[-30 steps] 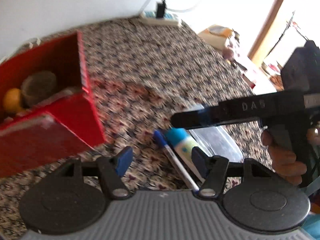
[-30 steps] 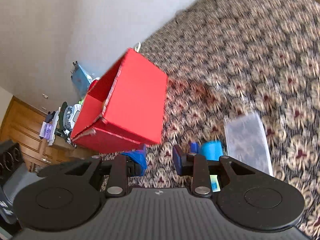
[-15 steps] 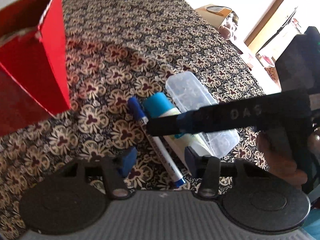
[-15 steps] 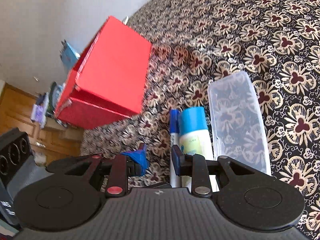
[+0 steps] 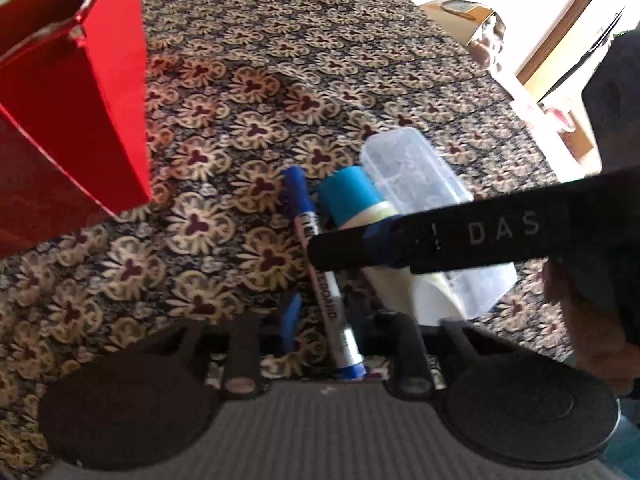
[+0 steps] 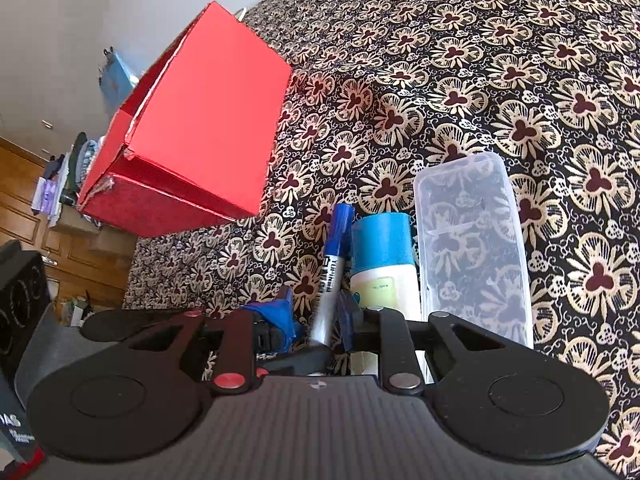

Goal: Organize rigid objects

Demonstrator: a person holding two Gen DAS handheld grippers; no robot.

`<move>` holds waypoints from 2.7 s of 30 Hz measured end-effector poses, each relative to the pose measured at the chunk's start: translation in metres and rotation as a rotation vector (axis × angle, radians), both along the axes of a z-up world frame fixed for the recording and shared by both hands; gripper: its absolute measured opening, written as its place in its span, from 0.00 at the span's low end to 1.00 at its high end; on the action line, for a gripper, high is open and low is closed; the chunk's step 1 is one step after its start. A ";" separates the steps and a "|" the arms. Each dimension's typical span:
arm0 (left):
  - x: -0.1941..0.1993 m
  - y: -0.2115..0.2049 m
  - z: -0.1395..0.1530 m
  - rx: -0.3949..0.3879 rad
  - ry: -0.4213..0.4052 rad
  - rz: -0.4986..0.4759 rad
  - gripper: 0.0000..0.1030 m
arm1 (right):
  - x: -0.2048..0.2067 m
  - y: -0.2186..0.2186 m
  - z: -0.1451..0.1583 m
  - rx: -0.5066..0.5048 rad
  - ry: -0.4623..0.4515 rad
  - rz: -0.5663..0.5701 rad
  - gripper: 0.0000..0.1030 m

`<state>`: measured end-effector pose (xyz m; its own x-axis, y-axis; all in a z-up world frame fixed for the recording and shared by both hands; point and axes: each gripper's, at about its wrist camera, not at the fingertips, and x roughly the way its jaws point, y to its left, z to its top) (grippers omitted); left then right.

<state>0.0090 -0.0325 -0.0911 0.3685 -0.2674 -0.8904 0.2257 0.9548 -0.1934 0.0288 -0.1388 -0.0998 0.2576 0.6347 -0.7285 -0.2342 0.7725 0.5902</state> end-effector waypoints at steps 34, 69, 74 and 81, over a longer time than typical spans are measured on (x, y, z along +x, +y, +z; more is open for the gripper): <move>0.002 0.051 0.058 -0.246 -0.126 -0.029 0.09 | 0.017 -0.004 0.020 0.275 0.048 -0.124 0.00; 0.091 0.194 0.087 -0.220 -0.216 0.034 0.09 | 0.124 0.211 0.094 -0.335 -0.232 0.207 0.00; 0.093 0.198 0.081 -0.246 -0.199 0.037 0.09 | 0.124 0.215 0.092 -0.362 -0.227 0.214 0.00; 0.092 0.201 0.075 -0.241 -0.183 0.045 0.10 | 0.126 0.217 0.093 -0.362 -0.204 0.192 0.01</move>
